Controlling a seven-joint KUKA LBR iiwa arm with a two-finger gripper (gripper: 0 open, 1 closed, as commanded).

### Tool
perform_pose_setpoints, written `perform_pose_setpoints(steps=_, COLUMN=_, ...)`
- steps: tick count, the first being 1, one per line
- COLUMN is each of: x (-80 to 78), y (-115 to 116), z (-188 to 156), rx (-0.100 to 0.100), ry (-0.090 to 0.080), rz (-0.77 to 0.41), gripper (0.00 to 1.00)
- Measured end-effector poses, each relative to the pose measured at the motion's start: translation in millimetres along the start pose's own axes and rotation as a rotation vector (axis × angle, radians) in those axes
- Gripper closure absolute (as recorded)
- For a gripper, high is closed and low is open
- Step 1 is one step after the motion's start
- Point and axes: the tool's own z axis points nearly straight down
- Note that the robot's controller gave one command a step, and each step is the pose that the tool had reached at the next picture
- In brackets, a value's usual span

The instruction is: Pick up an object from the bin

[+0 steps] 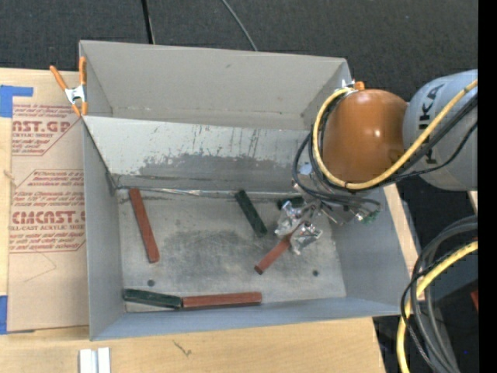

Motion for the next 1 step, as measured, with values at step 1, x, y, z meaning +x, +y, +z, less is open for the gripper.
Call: perform_pose_setpoints(steps=1, x=-1.1, y=-0.6, z=-8.9, rx=0.004, ry=-0.003, rz=0.000, gripper=1.00)
